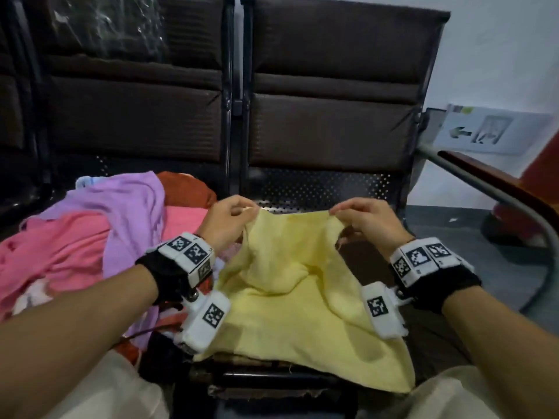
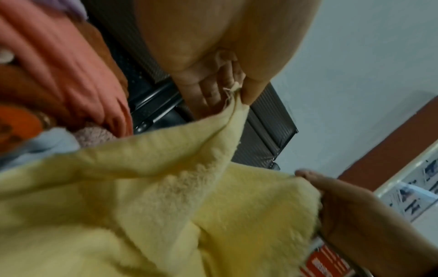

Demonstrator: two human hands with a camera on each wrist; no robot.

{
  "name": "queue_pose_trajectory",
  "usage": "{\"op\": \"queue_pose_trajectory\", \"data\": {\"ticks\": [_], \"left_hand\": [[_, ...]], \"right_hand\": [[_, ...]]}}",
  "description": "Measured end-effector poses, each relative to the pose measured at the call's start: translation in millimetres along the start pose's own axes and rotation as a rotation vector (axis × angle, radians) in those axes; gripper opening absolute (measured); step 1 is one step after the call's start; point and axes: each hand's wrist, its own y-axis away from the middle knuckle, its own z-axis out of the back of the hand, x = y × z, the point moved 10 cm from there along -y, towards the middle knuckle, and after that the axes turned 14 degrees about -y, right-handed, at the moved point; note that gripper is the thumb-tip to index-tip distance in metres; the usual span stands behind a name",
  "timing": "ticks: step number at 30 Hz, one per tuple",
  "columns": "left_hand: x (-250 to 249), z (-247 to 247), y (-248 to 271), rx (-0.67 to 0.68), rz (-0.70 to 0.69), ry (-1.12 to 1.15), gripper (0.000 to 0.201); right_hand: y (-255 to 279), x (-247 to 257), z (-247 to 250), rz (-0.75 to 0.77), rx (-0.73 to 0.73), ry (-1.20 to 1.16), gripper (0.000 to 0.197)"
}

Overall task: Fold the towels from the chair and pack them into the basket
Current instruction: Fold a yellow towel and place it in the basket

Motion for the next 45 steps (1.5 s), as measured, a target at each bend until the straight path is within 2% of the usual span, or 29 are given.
{"op": "queue_pose_trajectory", "data": {"ticks": [1,3,5,10,12,16,20,25,29,31,34,36,38,41,43,45], "left_hand": [[1.0,-5.8,2.3,0.011,-0.005,0.015,0.006],[-3.3,-9.7,6.2,0.009,-0.018,0.059,0.009],[-10.5,-11.9,10.3,0.02,-0.02,0.133,0.01],[-14.9,-25.5,22.4,0.117,-0.008,0.139,0.006],[-14.5,-29.8,25.8,0.172,0.023,0.191,0.007],[-21.7,-34.4,32.8,0.271,0.034,0.326,0.008],[-28.2,-40.7,42.9,0.342,0.014,0.289,0.011],[-29.5,-39.1,49.5,0.342,0.05,0.311,0.009],[-33.5,-35.0,53.7,0.361,-0.004,0.247,0.012],[-34.6,-31.0,51.9,0.332,-0.054,0.163,0.009],[-34.8,-20.1,45.1,0.25,-0.134,0.028,0.022],[-37.3,-18.7,45.6,0.251,-0.19,-0.047,0.026],[-39.4,-24.5,50.2,0.308,-0.225,-0.074,0.027],[-40.6,-21.9,51.6,0.305,-0.248,-0.08,0.023],[-44.6,-16.6,52.8,0.287,-0.285,-0.09,0.021],[-47.3,-10.1,53.6,0.258,-0.313,-0.09,0.022]], "right_hand": [[1.0,-5.3,-14.4,-0.035,0.102,-0.001,0.01],[5.7,-7.4,-41.4,-0.062,0.302,0.018,0.018],[10.6,0.6,-58.4,0.017,0.411,0.11,0.021],[19.2,25.7,-72.5,0.379,0.33,0.617,0.007],[22.9,30.2,-76.2,0.442,0.294,0.654,0.006],[30.4,23.3,-86.0,0.374,0.291,0.45,0.005],[32.1,21.5,-90.6,0.379,0.261,0.416,0.014],[29.1,17.3,-88.3,0.353,0.228,0.364,0.016],[29.0,15.5,-87.9,0.321,0.242,0.287,0.036],[28.1,11.1,-91.2,0.273,0.309,0.287,0.028],[29.8,-0.9,-98.8,0.18,0.471,0.429,0.016],[31.8,-3.2,-101.5,0.202,0.531,0.634,0.018],[33.9,4.0,-103.8,0.292,0.528,0.773,0.017],[34.7,17.4,-102.3,0.385,0.466,0.676,0.012],[35.6,12.2,-104.2,0.317,0.483,0.556,0.012],[38.2,0.5,-111.6,0.21,0.559,0.454,0.016]]}}
